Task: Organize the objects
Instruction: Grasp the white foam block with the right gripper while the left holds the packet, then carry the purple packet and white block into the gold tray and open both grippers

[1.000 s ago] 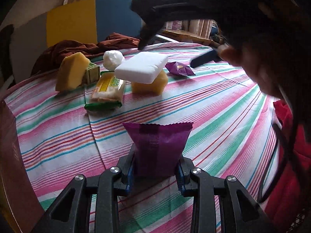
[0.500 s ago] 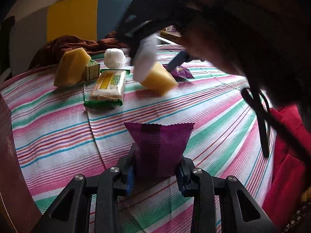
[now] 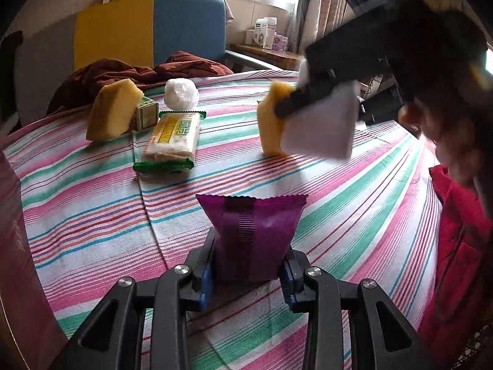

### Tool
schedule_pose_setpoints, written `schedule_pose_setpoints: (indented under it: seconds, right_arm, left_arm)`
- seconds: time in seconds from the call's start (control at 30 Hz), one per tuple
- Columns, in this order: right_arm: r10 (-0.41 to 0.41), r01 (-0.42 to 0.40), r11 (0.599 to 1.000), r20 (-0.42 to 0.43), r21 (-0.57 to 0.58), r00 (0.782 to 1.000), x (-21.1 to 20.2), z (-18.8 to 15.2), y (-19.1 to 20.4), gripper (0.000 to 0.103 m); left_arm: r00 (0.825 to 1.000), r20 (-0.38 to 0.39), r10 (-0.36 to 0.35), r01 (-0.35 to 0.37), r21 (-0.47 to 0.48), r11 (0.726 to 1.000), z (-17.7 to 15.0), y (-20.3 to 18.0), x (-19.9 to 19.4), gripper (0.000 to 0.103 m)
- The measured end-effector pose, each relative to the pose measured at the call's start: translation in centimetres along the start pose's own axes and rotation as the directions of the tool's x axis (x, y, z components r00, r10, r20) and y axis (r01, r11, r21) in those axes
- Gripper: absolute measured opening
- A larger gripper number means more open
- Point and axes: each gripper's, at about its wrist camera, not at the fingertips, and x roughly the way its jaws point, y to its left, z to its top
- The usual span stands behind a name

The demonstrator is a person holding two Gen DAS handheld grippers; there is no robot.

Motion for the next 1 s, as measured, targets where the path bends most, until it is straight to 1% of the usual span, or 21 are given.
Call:
schedule_pose_setpoints:
  seconds: [0.03,0.07,0.1,0.17,0.2,0.23,0.3,0.33,0.37,0.4,0.5,0.53,0.57,0.6,0.67,0.7,0.77,0.9,1.0]
  right_arm:
    - [0.012,-0.012,1.0,0.024,0.025,1.0,-0.7,-0.2,-0.4,0.032]
    - [0.024,-0.027,0.999,0.067,0.042,0.997,-1.5,-0.2,-0.7,0.027]
    - [0.068,-0.077,0.995,0.131,0.066,0.989,-2.9,-0.2,-1.2,0.027]
    - [0.149,-0.174,0.98,0.22,0.095,0.964,-4.7,-0.3,-2.1,0.027]
    - [0.16,-0.189,0.977,0.239,0.101,0.958,-5.0,-0.3,-2.3,0.027]
    - [0.147,-0.175,0.979,0.234,0.106,0.961,-4.9,-0.4,-2.4,0.027]
    - [0.126,-0.15,0.982,0.194,0.117,0.973,-3.9,-0.4,-2.3,0.026]
    - [0.104,-0.126,0.986,0.181,0.113,0.978,-3.6,-0.3,-2.1,0.025]
    - [0.056,-0.072,0.992,0.157,0.102,0.986,-3.1,-0.3,-1.8,0.024]
    - [0.003,-0.015,0.995,0.115,0.099,0.993,-2.2,-0.3,-1.6,0.024]
    - [-0.068,0.063,0.991,0.04,0.117,0.997,-0.7,-0.2,-2.0,0.024]
    - [-0.093,0.088,0.986,0.029,0.142,0.995,-0.5,-0.2,-2.4,0.031]
    - [-0.098,0.093,0.983,0.025,0.16,0.995,-0.4,0.0,-3.0,0.042]
    - [-0.096,0.091,0.978,0.019,0.186,0.995,-0.4,0.1,-3.5,0.05]
    - [-0.078,0.071,0.969,0.021,0.237,0.997,-0.4,0.2,-4.4,0.083]
    - [-0.078,0.069,0.965,0.025,0.252,0.997,-0.4,0.1,-4.6,0.087]
    - [-0.103,0.09,0.956,0.032,0.281,0.994,-0.5,0.0,-5.3,0.088]
    - [-0.16,0.15,0.931,0.002,0.333,0.987,-0.7,-0.2,-7.0,0.088]
    - [-0.212,0.201,0.923,-0.004,0.329,0.977,-0.6,-0.1,-7.0,0.088]
  left_arm:
    - [1.0,0.0,0.001,-0.001,0.001,1.0,0.0,0.1,0.0,0.036]
    - [1.0,0.0,0.001,-0.001,0.001,1.0,0.0,0.0,0.0,0.036]
    - [1.0,-0.001,0.004,-0.004,0.003,1.0,0.4,0.0,0.4,0.037]
    - [1.0,-0.001,0.01,-0.01,0.009,1.0,0.5,-0.3,0.8,0.037]
    - [1.0,-0.001,0.011,-0.011,0.009,1.0,0.5,-0.3,0.8,0.037]
    - [1.0,-0.001,0.012,-0.012,0.01,1.0,0.5,-0.2,0.9,0.037]
    - [1.0,-0.001,0.011,-0.011,0.009,1.0,0.5,-0.2,0.9,0.037]
    - [1.0,-0.001,0.011,-0.011,0.009,1.0,0.5,-0.2,0.9,0.037]
    - [1.0,-0.001,0.01,-0.01,0.009,1.0,0.5,-0.1,0.9,0.037]
    - [1.0,-0.001,0.012,-0.012,0.01,1.0,0.5,-0.1,0.9,0.037]
    - [1.0,-0.001,0.018,-0.018,0.015,1.0,0.5,-0.2,0.8,0.037]
    - [1.0,-0.001,0.019,-0.019,0.017,1.0,0.5,-0.2,0.9,0.037]
    - [1.0,-0.002,0.021,-0.021,0.018,1.0,0.5,-0.2,1.0,0.037]
    - [1.0,-0.002,0.022,-0.022,0.02,1.0,0.5,-0.3,0.9,0.037]
    - [1.0,-0.002,0.024,-0.024,0.024,0.999,0.5,-0.3,1.0,0.037]
    - [1.0,-0.002,0.024,-0.024,0.024,0.999,0.6,-0.3,1.0,0.037]
    - [1.0,-0.002,0.023,-0.023,0.023,0.999,0.5,-0.3,0.9,0.037]
    - [1.0,-0.001,0.022,-0.022,0.022,1.0,0.5,-0.4,0.9,0.037]
    - [1.0,-0.001,0.024,-0.024,0.021,0.999,0.4,-0.5,0.8,0.037]
